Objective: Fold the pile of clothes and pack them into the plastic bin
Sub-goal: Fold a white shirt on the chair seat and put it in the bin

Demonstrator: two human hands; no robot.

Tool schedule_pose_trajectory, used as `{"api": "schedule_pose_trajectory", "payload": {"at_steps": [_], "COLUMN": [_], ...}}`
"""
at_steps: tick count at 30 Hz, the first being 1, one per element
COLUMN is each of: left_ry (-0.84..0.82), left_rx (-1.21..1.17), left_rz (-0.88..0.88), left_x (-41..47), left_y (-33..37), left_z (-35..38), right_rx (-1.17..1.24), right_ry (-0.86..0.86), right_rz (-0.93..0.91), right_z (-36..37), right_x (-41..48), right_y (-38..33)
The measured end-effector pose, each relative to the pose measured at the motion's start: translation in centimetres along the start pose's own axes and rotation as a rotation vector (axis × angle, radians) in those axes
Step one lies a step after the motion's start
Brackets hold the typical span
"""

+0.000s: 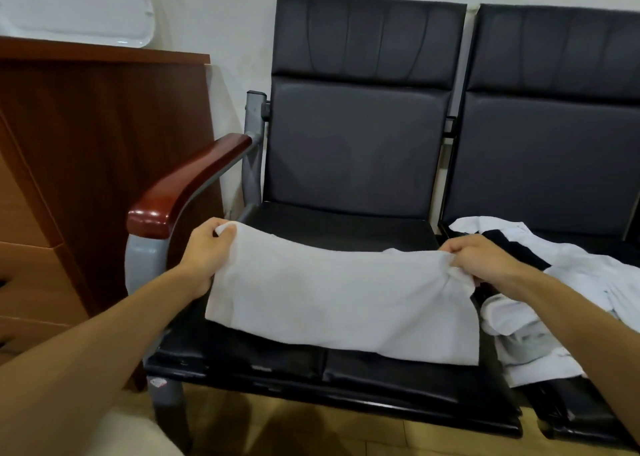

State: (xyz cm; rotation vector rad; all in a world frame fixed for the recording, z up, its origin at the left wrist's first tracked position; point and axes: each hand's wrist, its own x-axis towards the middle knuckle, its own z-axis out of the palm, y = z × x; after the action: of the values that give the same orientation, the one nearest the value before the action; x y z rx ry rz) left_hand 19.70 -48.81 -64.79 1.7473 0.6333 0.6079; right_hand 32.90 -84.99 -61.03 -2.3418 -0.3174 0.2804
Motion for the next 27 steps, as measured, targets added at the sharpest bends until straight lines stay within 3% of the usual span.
{"api": "schedule_pose_trajectory", "payload": {"at_steps": [8,15,17,20,23,27], "left_ry": [0.076,0.147,0.120,0.110,0.045,-0.085], "left_rx": [-0.006,0.331,0.409,0.458,0.519,0.866], "left_rz": [-0.115,-0.049,-0.035,-0.022,-0.001,0.176], "left_x": [6.8,11.9,12.2,12.2,11.2,7.0], "left_y": [-2.2,-5.1,-5.7,-6.1,-5.4,-4.1], "left_z": [4.1,5.6,6.0,6.1,6.4,6.7], "right_rx": [-0.218,-0.626,-0.796,-0.979,-0.999,-0.820], "right_ry": [-0.111,-0.153,-0.132,0.036,0.149,-0.017], "right_rz": [-0.004,-0.074,-0.058,-0.078,-0.188,-0.323], "right_z": [-0.4,1.4,2.2,3.0,3.8,6.1], "right_x": [7.5,13.8,14.1,13.7,12.5,9.6], "right_y": [-1.5,0.0,0.7,2.1,2.9,3.3]}}
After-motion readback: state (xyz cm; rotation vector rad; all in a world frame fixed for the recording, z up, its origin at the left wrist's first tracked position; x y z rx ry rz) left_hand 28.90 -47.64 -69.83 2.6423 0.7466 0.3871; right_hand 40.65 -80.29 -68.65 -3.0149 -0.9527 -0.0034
